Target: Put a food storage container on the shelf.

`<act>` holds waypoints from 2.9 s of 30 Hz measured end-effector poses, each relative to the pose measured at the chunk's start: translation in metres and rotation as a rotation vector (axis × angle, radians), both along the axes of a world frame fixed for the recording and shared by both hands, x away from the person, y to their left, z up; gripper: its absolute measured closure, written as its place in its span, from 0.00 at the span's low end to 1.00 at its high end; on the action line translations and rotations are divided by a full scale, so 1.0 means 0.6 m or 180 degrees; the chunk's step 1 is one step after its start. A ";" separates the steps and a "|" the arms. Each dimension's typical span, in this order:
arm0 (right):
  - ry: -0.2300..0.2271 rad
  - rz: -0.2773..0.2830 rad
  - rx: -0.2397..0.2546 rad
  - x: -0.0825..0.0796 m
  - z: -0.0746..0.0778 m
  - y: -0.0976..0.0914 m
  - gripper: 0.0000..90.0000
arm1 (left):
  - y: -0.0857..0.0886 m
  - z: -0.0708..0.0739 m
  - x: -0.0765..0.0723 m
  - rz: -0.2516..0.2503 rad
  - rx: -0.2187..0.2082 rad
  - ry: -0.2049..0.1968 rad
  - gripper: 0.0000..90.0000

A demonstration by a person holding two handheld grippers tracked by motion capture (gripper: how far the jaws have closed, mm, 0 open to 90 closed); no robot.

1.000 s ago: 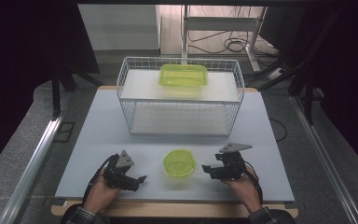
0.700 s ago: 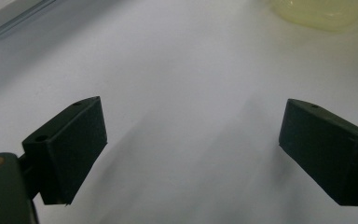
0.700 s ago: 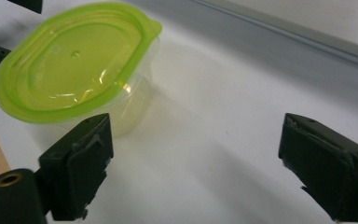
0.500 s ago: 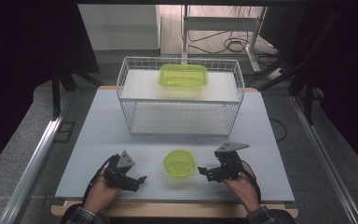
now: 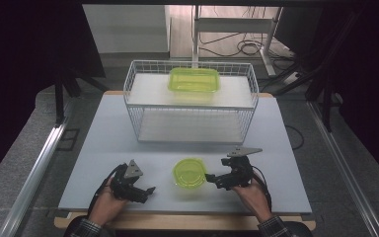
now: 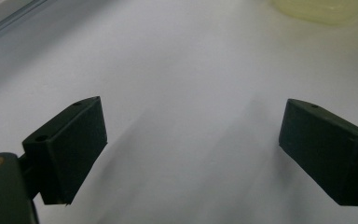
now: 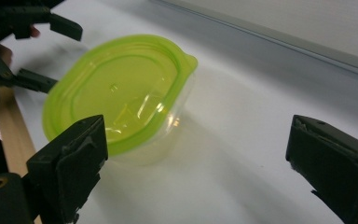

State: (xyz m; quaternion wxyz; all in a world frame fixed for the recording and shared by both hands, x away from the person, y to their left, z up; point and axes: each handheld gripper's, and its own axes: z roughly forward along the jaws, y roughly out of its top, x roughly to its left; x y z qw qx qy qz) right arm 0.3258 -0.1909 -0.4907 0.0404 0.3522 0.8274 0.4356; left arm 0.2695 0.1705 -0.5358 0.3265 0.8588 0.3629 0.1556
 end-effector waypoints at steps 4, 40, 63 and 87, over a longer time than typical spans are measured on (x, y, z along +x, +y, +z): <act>0.0069 -0.0018 -0.0018 0.002 0.001 0.008 0.06 | -0.001 0.000 0.000 0.0003 0.0005 0.0003 0.08; 0.0838 -0.0035 0.0280 0.060 -0.003 0.034 0.61 | -0.005 -0.004 0.000 -0.0047 0.0127 0.0013 0.09; 0.1462 -0.0036 0.0744 0.073 -0.001 0.021 0.90 | -0.005 -0.004 -0.001 -0.0058 0.0152 -0.0009 0.09; 0.1221 -0.0094 0.1050 0.096 0.080 0.002 0.91 | -0.001 0.001 -0.001 -0.0013 0.0075 -0.0022 0.09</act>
